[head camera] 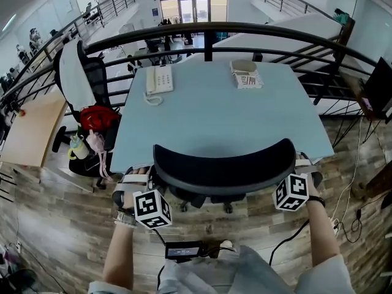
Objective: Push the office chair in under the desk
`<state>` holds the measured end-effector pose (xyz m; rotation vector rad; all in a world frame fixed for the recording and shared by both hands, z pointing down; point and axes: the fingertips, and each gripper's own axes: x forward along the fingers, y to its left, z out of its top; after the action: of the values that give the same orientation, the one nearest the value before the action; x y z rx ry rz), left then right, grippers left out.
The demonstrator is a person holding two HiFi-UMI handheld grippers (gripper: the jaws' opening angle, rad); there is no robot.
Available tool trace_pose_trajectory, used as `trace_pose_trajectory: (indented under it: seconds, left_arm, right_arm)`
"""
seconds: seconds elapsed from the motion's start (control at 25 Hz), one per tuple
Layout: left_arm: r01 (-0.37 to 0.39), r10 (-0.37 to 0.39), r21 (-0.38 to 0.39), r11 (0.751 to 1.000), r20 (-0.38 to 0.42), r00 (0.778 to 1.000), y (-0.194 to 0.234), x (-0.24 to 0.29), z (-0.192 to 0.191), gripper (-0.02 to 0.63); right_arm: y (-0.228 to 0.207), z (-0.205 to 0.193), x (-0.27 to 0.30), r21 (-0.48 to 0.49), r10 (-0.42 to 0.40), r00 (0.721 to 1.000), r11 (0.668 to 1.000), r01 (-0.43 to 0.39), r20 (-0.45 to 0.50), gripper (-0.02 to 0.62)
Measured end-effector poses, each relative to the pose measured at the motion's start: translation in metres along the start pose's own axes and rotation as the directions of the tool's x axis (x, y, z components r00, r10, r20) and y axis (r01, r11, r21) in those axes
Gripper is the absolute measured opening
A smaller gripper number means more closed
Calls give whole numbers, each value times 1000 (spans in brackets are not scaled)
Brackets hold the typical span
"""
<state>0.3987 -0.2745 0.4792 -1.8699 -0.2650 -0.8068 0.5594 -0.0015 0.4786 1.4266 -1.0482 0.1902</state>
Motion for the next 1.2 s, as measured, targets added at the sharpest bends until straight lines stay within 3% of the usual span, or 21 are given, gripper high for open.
trace_pose_trajectory:
  seconds: [0.92,1.2]
  left_arm:
    - [6,-6,-1,1000,2,1000,4,3,-7,154]
    - [-51,52,-23,998,39,998,8,1,-5,210]
  right_arm:
    - [-2,9,2,-18,-18,999,1000,18,36,222]
    - [-1,11,0,36,-30,998,999,28,54,265]
